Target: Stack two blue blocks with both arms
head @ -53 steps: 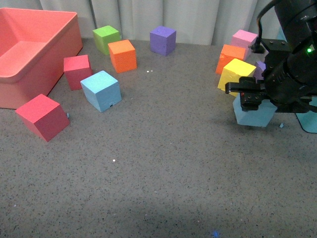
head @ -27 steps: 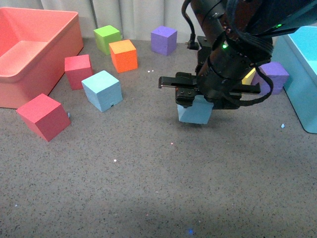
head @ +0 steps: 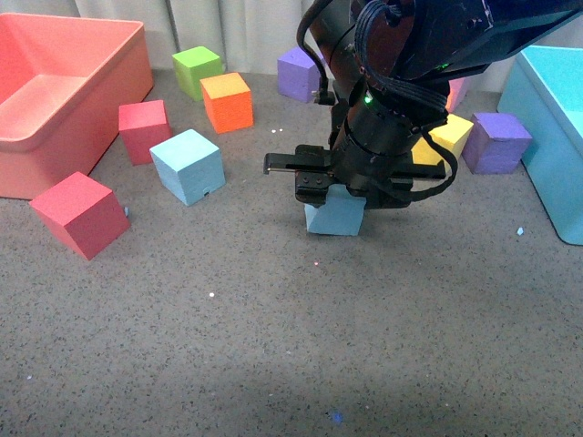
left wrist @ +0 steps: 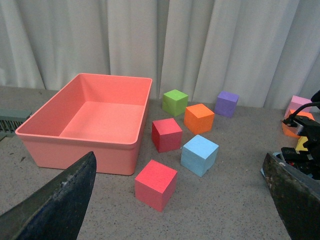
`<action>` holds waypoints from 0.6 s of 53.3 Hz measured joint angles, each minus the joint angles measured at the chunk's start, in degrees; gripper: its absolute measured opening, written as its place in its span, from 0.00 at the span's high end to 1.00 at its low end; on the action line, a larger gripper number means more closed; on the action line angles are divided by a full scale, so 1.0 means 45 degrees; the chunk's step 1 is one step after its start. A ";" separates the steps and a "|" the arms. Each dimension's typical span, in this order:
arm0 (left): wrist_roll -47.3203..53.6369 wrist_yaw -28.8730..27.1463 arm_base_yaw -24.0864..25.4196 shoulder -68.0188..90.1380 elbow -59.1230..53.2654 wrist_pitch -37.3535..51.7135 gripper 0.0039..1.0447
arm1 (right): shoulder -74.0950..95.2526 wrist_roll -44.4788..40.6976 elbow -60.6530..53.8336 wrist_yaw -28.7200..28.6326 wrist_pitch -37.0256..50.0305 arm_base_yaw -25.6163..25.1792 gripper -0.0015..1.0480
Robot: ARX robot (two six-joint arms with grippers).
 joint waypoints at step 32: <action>0.0005 0.0029 0.0000 0.0000 0.0000 0.0000 0.06 | -0.3623 -0.2166 -0.5503 0.3322 0.9282 -0.0505 0.23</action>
